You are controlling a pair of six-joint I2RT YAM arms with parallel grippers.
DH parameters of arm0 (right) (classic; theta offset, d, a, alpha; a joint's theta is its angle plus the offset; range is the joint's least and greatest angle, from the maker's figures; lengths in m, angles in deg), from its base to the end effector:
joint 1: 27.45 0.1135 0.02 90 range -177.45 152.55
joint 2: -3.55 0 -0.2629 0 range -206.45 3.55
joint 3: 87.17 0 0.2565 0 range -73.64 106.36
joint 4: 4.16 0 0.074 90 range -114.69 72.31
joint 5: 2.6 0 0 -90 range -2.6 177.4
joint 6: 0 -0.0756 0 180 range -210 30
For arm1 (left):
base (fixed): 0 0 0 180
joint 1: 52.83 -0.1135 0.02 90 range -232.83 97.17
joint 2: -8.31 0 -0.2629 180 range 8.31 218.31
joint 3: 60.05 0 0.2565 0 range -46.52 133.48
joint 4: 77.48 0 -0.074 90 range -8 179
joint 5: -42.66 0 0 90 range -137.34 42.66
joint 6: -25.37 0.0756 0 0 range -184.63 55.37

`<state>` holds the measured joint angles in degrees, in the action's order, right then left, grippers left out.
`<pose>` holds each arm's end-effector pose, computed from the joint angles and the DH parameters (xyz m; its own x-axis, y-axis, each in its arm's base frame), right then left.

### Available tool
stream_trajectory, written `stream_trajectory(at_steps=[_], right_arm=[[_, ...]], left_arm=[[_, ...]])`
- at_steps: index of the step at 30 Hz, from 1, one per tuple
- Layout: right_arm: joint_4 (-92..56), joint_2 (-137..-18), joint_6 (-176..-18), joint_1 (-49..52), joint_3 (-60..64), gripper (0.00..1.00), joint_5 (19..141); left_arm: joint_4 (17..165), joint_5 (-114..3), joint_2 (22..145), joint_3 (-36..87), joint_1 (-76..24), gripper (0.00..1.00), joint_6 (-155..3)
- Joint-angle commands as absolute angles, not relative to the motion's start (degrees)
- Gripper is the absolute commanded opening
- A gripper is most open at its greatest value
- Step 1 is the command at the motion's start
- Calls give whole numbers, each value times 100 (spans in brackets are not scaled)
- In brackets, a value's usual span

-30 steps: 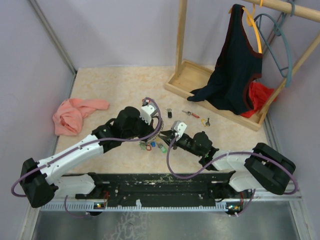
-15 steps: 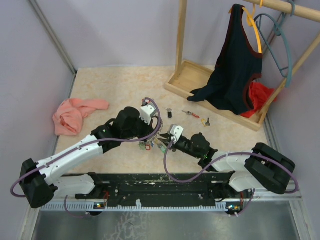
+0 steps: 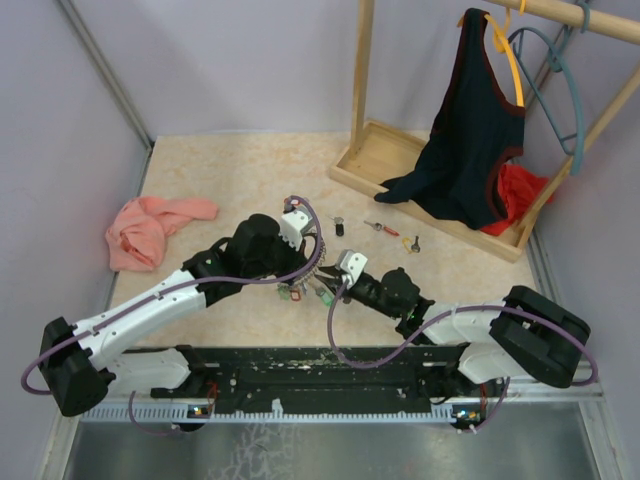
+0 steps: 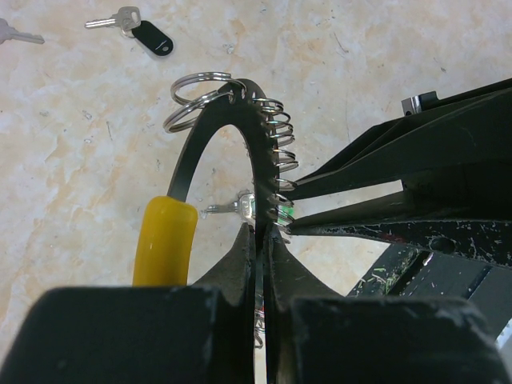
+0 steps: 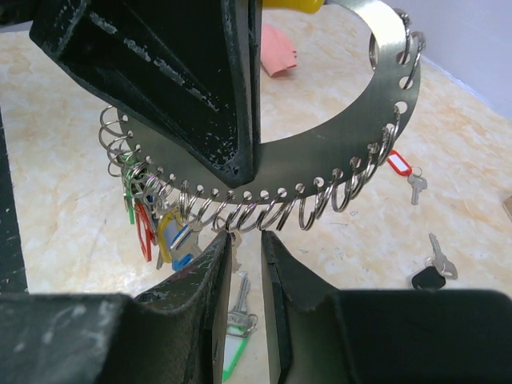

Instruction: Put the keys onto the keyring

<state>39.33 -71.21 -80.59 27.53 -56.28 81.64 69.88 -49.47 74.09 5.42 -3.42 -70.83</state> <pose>0.1574 0.2378 0.1884 0.1389 -0.0853 -0.9866 -0.8613 0.4813 -0.1628 0.1892 -0.2252 0.2705 -0.4360 0.3430 -0.8321 0.7364 0.6675 -0.1107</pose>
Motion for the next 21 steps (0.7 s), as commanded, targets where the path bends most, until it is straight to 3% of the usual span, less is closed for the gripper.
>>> stream_trajectory(at_steps=[1, 21], right_arm=[[4441, -7050, -8050, 2845, -5398, 22, 8354], [4472, -7120, -8086, 2913, -5286, 27, 8276]], left_arm=[[7115, -5016, 7316, 747, -314, 0, -7124], [7237, -5013, 7364, 718, -317, 0, -7307]])
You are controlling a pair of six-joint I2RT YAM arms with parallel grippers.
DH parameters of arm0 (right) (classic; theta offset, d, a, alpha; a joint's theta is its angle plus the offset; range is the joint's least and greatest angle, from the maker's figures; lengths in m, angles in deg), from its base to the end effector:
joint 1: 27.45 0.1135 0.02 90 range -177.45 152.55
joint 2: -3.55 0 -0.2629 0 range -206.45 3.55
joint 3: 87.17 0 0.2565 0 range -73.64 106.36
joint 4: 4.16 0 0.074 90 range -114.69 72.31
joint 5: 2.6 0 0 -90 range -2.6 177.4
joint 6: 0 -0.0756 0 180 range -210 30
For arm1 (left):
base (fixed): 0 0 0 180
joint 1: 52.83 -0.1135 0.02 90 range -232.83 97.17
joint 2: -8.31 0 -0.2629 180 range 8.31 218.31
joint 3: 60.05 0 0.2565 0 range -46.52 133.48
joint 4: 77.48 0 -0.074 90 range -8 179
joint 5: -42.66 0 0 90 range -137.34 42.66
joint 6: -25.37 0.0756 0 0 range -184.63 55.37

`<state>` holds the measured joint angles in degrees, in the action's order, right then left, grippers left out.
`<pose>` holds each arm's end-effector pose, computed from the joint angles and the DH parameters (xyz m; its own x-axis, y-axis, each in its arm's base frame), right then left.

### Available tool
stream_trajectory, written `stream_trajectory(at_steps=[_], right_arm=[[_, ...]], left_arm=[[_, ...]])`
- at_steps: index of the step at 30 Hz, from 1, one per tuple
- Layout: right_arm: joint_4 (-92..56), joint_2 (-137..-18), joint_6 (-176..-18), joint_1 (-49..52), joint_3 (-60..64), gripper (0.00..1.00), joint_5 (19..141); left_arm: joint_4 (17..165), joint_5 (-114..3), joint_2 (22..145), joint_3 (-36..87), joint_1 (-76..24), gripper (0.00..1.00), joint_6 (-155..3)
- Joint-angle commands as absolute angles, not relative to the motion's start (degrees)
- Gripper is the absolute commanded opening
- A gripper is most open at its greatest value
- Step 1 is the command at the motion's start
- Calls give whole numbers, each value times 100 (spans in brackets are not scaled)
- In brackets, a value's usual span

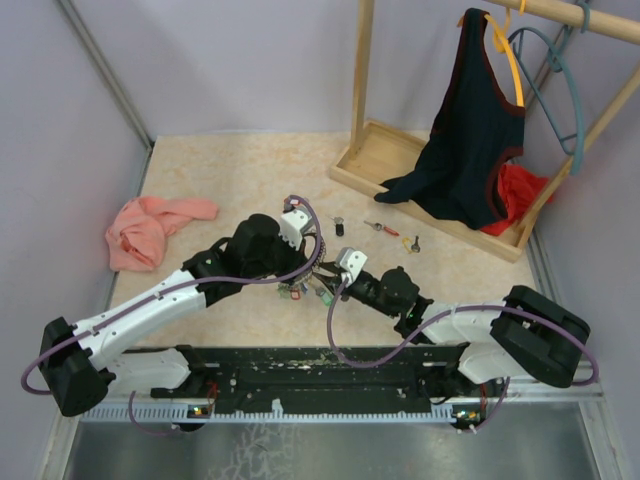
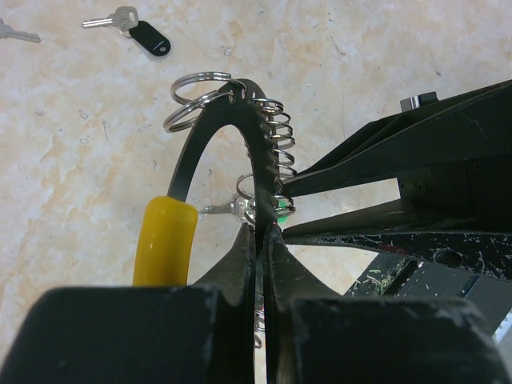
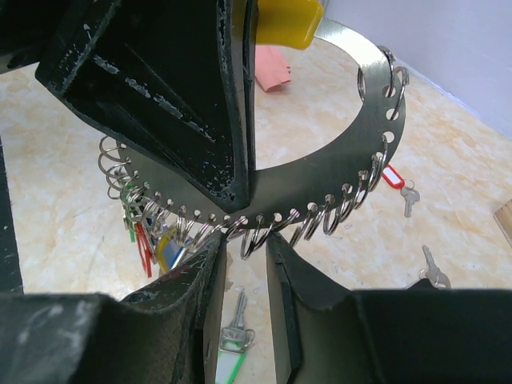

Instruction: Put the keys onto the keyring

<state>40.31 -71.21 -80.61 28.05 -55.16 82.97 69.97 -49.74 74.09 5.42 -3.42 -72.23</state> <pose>0.1586 0.2411 0.1975 0.1580 -0.0573 -0.9858 -0.8510 0.4984 -0.1654 0.1890 -0.2255 0.2707 -0.4533 0.3260 -0.8296 0.7280 0.6724 -0.1336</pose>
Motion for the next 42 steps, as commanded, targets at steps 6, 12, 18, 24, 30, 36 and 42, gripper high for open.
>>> stream_trajectory(at_steps=[6, 12, 18, 24, 30, 36, 42], right_arm=[[4511, -7133, -8048, 2916, -5349, 23, 8476], [4362, -7000, -7943, 2915, -5423, 7, 8547], [4157, -6899, -7901, 2915, -5414, 0, 8421], [4088, -6786, -7982, 2917, -5507, 0, 8349], [4057, -6519, -8012, 2917, -5536, 0, 8348], [3865, -6356, -7987, 2917, -5430, 0, 8211], [3597, -6471, -7988, 2908, -5327, 0, 8127]], left_arm=[[7239, -4970, 7338, 701, -313, 0, -7299], [7205, -4903, 7261, 672, -310, 0, -7275], [7231, -4814, 7153, 594, -312, 0, -7340], [7312, -4568, 7041, 490, -319, 0, -7658], [7312, -4446, 7079, 382, -333, 0, -8194], [7667, -4333, 6988, -84, -367, 13, -8755], [8277, -4294, 6773, -721, -481, 31, -9145]])
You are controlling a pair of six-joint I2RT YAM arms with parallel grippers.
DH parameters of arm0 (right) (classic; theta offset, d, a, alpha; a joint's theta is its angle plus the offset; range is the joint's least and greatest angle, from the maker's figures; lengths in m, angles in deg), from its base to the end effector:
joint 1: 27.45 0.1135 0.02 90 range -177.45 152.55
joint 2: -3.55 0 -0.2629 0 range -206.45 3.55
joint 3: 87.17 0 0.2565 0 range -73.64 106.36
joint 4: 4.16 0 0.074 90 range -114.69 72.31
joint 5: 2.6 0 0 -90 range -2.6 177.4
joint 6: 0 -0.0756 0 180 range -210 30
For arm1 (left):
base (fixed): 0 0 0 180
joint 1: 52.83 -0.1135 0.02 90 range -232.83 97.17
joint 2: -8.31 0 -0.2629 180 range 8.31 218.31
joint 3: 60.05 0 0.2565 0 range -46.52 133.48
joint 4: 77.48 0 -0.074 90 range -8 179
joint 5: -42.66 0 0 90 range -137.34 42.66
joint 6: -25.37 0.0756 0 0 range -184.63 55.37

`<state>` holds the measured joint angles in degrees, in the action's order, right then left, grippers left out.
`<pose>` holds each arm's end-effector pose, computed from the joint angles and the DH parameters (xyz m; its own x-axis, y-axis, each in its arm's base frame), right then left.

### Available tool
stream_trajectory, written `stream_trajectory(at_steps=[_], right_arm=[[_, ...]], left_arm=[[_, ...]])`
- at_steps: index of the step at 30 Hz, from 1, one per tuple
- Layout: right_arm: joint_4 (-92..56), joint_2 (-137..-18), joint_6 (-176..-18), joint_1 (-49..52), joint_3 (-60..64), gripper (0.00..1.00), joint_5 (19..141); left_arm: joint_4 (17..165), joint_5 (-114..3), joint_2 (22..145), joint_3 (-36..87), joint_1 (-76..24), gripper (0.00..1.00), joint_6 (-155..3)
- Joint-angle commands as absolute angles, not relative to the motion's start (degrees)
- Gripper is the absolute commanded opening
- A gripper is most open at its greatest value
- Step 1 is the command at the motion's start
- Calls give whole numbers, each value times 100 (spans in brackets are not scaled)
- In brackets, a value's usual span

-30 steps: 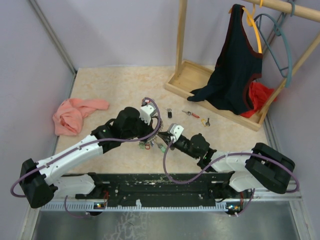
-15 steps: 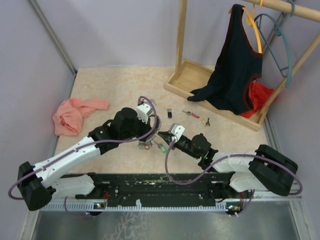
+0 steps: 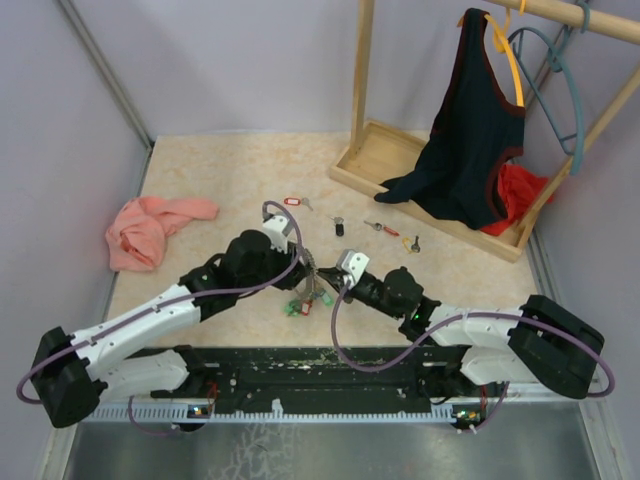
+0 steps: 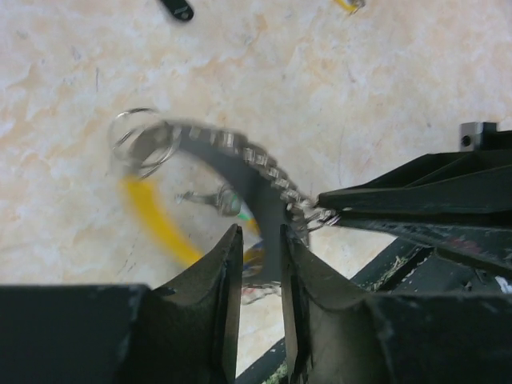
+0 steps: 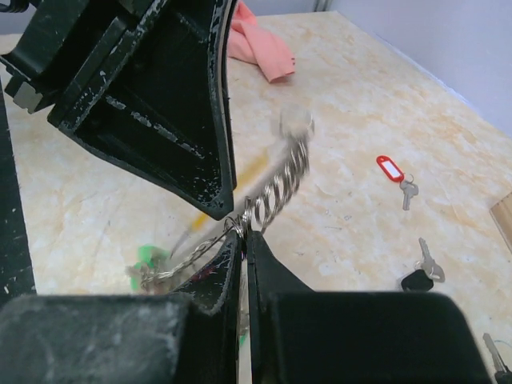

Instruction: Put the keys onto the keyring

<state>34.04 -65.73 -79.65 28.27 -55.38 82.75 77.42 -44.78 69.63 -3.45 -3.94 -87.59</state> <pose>0.1526 0.2347 0.2051 0.1630 -0.0788 -0.9835 -0.8538 0.4882 -0.1806 0.1861 -0.2081 0.2487 -0.5847 0.0774 -0.8075 0.5421 0.7779 -0.3180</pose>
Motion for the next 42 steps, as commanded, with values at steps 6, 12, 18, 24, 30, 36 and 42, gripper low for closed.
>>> stream_trajectory(at_steps=[6, 12, 18, 24, 30, 36, 42], right_arm=[[3377, -6838, -8158, 2590, -5116, 0, 7608], [3225, -7197, -8290, 2374, -4904, 0, 7159], [3084, -7389, -8364, 2280, -4748, 0, 6994], [2867, -7516, -8371, 2164, -4578, 0, 6620], [2589, -7491, -8259, 2102, -4500, 0, 6485], [2437, -7463, -8170, 2061, -4463, 0, 6373], [2434, -7519, -8156, 2010, -4429, 0, 6222]], left_arm=[[9221, -4337, 6345, -1491, -551, 48, -9225], [10885, -4473, 5794, -2643, -555, 56, -8621], [13430, -4725, 5578, -4114, -562, 56, -7711], [15116, -4971, 6128, -4614, -596, 53, -6901], [15580, -6122, 6769, -4431, -985, 44, -6717], [16404, -7449, 7286, -4509, -1724, 45, -7017], [16517, -8369, 7818, -4327, -1810, 47, -6798]])
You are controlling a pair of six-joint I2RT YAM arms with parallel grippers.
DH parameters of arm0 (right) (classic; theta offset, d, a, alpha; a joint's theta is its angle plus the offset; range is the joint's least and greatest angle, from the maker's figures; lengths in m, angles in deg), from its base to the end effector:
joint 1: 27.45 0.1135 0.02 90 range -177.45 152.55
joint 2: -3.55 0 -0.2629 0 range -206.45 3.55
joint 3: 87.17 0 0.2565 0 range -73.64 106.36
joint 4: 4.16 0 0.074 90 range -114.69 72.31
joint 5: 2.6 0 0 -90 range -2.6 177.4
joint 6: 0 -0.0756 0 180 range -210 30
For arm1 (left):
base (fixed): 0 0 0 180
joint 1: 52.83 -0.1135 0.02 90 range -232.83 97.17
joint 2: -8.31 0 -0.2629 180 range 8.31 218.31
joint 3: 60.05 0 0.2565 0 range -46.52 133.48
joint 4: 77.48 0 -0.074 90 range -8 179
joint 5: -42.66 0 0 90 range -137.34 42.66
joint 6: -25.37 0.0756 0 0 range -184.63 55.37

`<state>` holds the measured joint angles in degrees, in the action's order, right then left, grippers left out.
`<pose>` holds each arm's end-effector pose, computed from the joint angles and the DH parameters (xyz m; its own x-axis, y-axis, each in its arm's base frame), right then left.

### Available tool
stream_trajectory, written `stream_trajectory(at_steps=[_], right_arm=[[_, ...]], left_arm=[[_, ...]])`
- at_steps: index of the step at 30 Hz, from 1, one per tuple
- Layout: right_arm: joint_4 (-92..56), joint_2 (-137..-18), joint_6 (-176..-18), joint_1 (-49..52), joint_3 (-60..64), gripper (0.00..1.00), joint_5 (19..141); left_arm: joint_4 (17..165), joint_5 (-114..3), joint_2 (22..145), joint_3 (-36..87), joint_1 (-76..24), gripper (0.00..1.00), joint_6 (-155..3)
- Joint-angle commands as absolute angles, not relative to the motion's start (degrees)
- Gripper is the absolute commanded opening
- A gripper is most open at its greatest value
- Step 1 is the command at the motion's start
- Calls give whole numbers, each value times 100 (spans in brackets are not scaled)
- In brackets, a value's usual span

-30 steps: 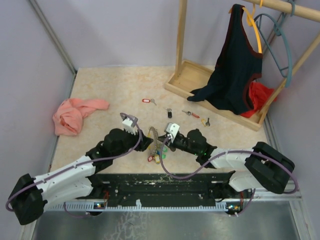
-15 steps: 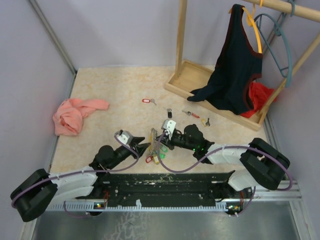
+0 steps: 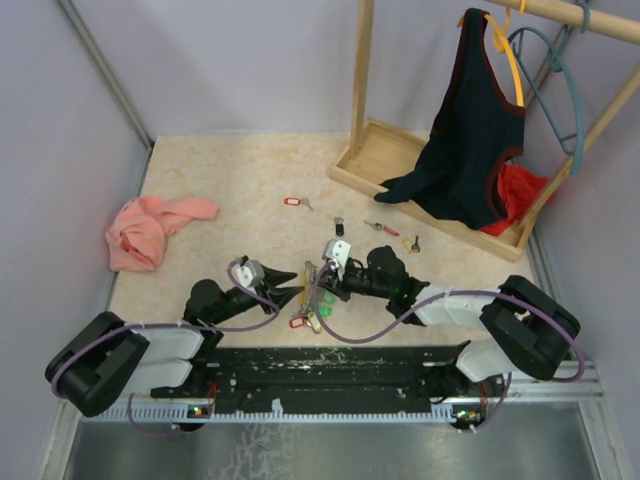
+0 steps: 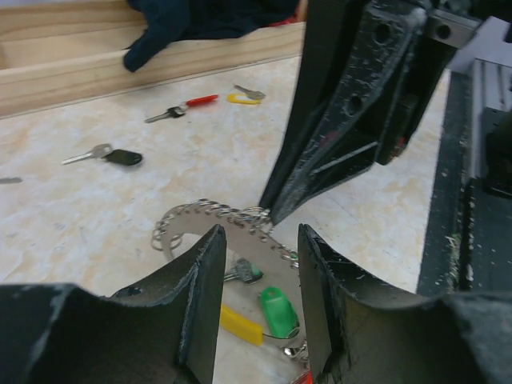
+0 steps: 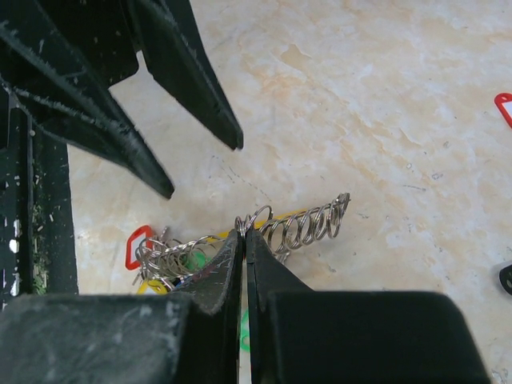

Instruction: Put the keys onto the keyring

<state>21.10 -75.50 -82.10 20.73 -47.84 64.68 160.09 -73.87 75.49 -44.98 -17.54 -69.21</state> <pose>0.1826 0.2479 0.1718 -0.0362 -0.2306 -0.9724 -0.9508 0.3076 -0.0376 0.1573 -0.1527 0.1669 0.0072 -0.0926 -0.9957 0.8832 0.4675 -0.0371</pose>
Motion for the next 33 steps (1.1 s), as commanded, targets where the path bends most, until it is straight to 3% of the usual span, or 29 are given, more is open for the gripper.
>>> stream_trajectory(at_steps=[1, 7, 12, 33], right_arm=[[2436, -7520, -8149, 2002, -4430, 0, 6208], [2444, -7515, -8112, 1975, -4429, 0, 6140], [2516, -7577, -8119, 1975, -4445, 0, 6090], [2564, -7523, -8156, 1979, -4414, 0, 5918]], left_arm=[[16583, -8455, 7910, -4326, -1823, 47, -6750], [16952, -8801, 8342, -4307, -1957, 45, -6662], [17151, -8914, 8687, -4210, -2009, 28, -6668], [16942, -8913, 9244, -3943, -2136, 28, -6669]])
